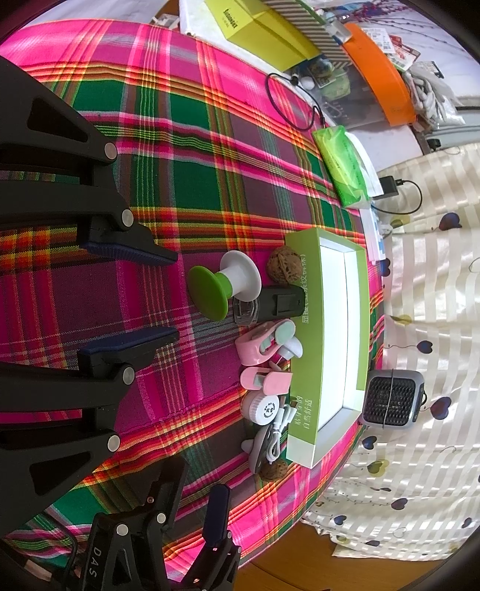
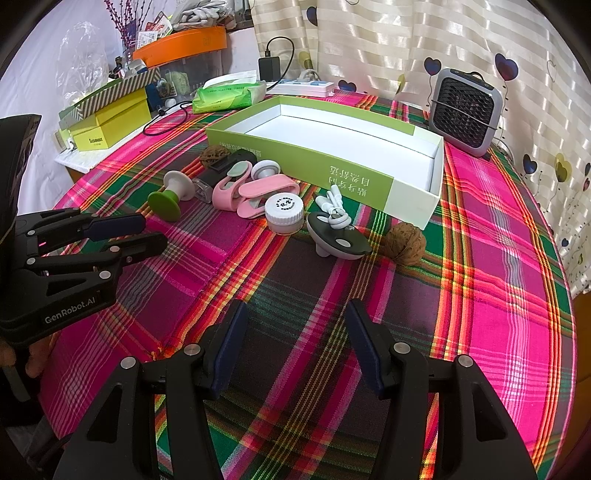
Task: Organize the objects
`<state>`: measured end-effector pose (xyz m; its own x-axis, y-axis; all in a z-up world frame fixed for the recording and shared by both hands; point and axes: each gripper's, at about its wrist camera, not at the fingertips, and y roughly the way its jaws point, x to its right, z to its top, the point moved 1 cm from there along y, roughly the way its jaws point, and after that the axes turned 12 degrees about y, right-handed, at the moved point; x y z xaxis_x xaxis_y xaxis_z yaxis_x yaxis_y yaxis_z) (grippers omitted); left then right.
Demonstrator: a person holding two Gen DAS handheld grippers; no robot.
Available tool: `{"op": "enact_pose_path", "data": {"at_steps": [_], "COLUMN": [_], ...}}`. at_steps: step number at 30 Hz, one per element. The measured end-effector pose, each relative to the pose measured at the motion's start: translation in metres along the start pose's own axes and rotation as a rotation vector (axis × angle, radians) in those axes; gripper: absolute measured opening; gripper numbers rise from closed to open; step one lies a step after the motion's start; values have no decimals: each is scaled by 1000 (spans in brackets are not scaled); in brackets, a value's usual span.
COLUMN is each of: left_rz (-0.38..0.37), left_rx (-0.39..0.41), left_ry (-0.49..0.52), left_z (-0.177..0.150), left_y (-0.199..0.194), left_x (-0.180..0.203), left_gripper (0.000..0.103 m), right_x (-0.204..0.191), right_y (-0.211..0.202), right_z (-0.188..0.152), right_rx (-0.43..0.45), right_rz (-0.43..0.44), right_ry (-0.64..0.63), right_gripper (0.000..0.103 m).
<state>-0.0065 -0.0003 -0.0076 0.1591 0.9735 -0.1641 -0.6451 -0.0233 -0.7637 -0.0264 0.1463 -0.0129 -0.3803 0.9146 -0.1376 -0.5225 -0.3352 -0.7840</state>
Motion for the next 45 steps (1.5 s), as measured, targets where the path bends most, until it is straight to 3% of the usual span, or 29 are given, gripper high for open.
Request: {"op": "enact_pose_path", "data": {"at_steps": [32,43,45], "left_rz": [-8,-68,-70], "left_rx": [1,34,36], "left_ry": [-6,-46,-54], "left_z": [-1,0,1], "left_y": [0,-7,-6], "left_x": [3,-6,-8], "left_gripper": [33,33,38], "right_x": [1,4,6], "right_y": [-2,-7,-7], "right_z": [-1,3,4], "right_rx": [0,21,24], "right_rz": [-1,28,29], "right_ry": [2,27,32], "right_gripper": [56,56,56]}}
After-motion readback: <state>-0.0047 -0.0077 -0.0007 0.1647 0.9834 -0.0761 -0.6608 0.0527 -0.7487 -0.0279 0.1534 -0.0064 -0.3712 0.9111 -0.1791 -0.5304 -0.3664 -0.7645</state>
